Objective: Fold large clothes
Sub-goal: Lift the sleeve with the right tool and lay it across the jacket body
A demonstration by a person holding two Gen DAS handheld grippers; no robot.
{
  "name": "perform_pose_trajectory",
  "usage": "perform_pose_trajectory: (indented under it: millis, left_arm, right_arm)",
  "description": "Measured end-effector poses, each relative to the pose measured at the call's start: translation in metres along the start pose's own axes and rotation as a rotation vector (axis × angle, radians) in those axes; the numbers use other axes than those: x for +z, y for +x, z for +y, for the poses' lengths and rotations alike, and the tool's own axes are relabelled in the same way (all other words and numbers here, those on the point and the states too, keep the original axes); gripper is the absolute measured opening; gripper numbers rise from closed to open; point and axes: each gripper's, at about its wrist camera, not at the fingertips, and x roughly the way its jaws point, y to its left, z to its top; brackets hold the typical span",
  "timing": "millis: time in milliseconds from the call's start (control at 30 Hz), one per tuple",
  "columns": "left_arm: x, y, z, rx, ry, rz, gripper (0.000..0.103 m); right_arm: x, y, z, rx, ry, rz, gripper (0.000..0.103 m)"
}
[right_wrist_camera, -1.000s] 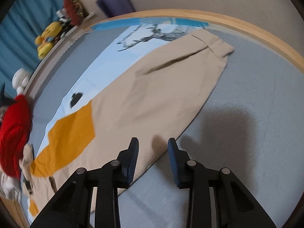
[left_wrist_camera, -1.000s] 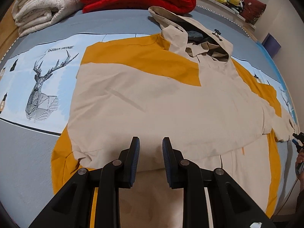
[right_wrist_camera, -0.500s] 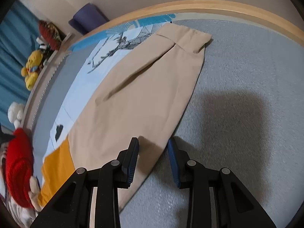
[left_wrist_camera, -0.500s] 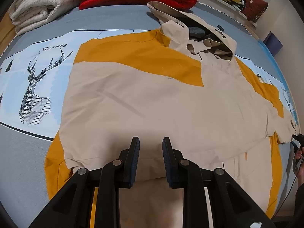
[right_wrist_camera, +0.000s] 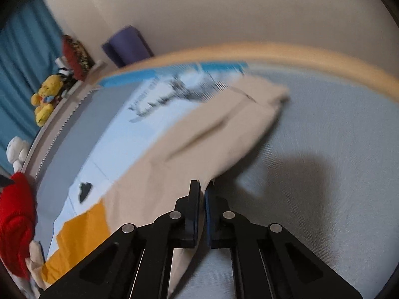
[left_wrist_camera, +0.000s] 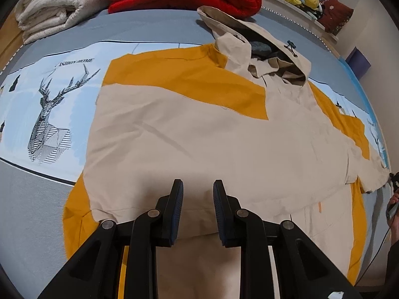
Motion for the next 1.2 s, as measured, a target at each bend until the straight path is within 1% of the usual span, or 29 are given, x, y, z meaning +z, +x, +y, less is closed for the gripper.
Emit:
perform_pose_trajectory:
  millis: [67, 200, 267, 300, 333, 400, 433, 467, 500, 533, 567, 600, 633, 667, 700, 733, 767, 800, 833, 900, 933, 967, 1000, 1033, 1067, 1100, 1133, 1167, 1200]
  left_arm:
    - [0.000, -0.007, 0.001, -0.003, -0.012, -0.008, 0.022]
    - [-0.004, -0.029, 0.006, -0.021, -0.021, -0.047, 0.022]
    - [-0.007, -0.039, 0.011, -0.027, -0.040, -0.062, 0.022]
    - [-0.009, -0.043, 0.015, -0.031, -0.056, -0.067, 0.022]
    - [-0.010, -0.047, 0.019, -0.035, -0.071, -0.070, 0.022]
    - [-0.015, -0.053, 0.024, -0.045, -0.102, -0.074, 0.022]
    - [-0.017, -0.056, 0.026, -0.056, -0.117, -0.075, 0.022]
    - [-0.019, -0.058, 0.025, -0.065, -0.125, -0.076, 0.022]
    - [-0.020, -0.060, 0.025, -0.074, -0.128, -0.077, 0.022]
    - [-0.022, -0.062, 0.024, -0.081, -0.128, -0.080, 0.022]
    - [-0.023, -0.064, 0.023, -0.087, -0.129, -0.083, 0.022]
    - [-0.025, -0.066, 0.023, -0.092, -0.131, -0.084, 0.022]
    - [-0.027, -0.068, 0.023, -0.100, -0.137, -0.084, 0.022]
    - [-0.029, -0.069, 0.023, -0.112, -0.143, -0.081, 0.022]
    - [-0.030, -0.070, 0.023, -0.124, -0.148, -0.079, 0.022]
    - [-0.031, -0.071, 0.023, -0.130, -0.148, -0.077, 0.022]
    - [-0.032, -0.072, 0.022, -0.137, -0.142, -0.076, 0.022]
    - [-0.032, -0.073, 0.021, -0.141, -0.134, -0.075, 0.022]
    - [-0.032, -0.074, 0.020, -0.144, -0.130, -0.075, 0.022]
    - [-0.030, -0.075, 0.020, -0.152, -0.129, -0.074, 0.022]
    - [-0.029, -0.076, 0.020, -0.155, -0.130, -0.075, 0.022]
    - [-0.027, -0.075, 0.020, -0.154, -0.128, -0.077, 0.022]
    - [-0.026, -0.074, 0.019, -0.150, -0.124, -0.077, 0.022]
    - [-0.024, -0.072, 0.018, -0.148, -0.123, -0.075, 0.022]
    - [-0.024, -0.070, 0.018, -0.148, -0.124, -0.072, 0.022]
    - [-0.023, -0.068, 0.017, -0.149, -0.123, -0.067, 0.022]
    - [-0.022, -0.065, 0.017, -0.147, -0.121, -0.062, 0.022]
    - [-0.021, -0.064, 0.016, -0.146, -0.120, -0.059, 0.022]
    - [-0.020, -0.061, 0.015, -0.147, -0.117, -0.054, 0.022]
  right_arm:
    - [0.000, -0.018, 0.023, 0.025, -0.034, -0.030, 0.004]
    - [-0.015, -0.068, 0.095, 0.132, -0.182, -0.086, 0.003]
    - [-0.032, -0.097, 0.132, 0.211, -0.267, -0.101, 0.003]
    - [-0.048, -0.119, 0.158, 0.270, -0.328, -0.109, 0.003]
    - [-0.059, -0.132, 0.171, 0.305, -0.358, -0.110, 0.002]
    - [-0.094, -0.164, 0.210, 0.423, -0.446, -0.083, 0.003]
    - [-0.114, -0.176, 0.227, 0.482, -0.480, -0.056, 0.002]
    - [-0.143, -0.191, 0.250, 0.574, -0.535, 0.010, 0.003]
    - [-0.171, -0.200, 0.269, 0.653, -0.601, 0.088, 0.003]
    - [-0.193, -0.204, 0.281, 0.706, -0.653, 0.155, 0.004]
    - [-0.229, -0.210, 0.297, 0.774, -0.736, 0.270, 0.004]
    - [-0.258, -0.213, 0.305, 0.810, -0.794, 0.350, 0.004]
    - [-0.276, -0.214, 0.307, 0.822, -0.828, 0.397, 0.006]
    - [-0.302, -0.214, 0.309, 0.815, -0.876, 0.462, 0.007]
    - [-0.317, -0.213, 0.308, 0.798, -0.907, 0.503, 0.008]
    - [-0.324, -0.211, 0.306, 0.778, -0.923, 0.518, 0.008]
    - [-0.329, -0.210, 0.304, 0.734, -0.935, 0.522, 0.008]
    - [-0.326, -0.209, 0.300, 0.712, -0.925, 0.520, 0.008]
    - [-0.316, -0.208, 0.298, 0.694, -0.897, 0.514, 0.008]
    - [-0.288, -0.214, 0.289, 0.664, -0.796, 0.475, 0.008]
    - [-0.270, -0.217, 0.282, 0.636, -0.728, 0.448, 0.010]
    - [-0.260, -0.218, 0.277, 0.607, -0.680, 0.433, 0.014]
    - [-0.245, -0.218, 0.267, 0.566, -0.599, 0.417, 0.016]
    - [-0.235, -0.215, 0.261, 0.554, -0.552, 0.415, 0.021]
    - [-0.229, -0.210, 0.255, 0.544, -0.515, 0.411, 0.026]
    - [-0.226, -0.207, 0.251, 0.529, -0.497, 0.407, 0.029]
    - [-0.223, -0.198, 0.247, 0.507, -0.494, 0.408, 0.034]
    - [-0.225, -0.187, 0.242, 0.477, -0.496, 0.416, 0.038]
    - [-0.229, -0.170, 0.237, 0.434, -0.499, 0.442, 0.038]
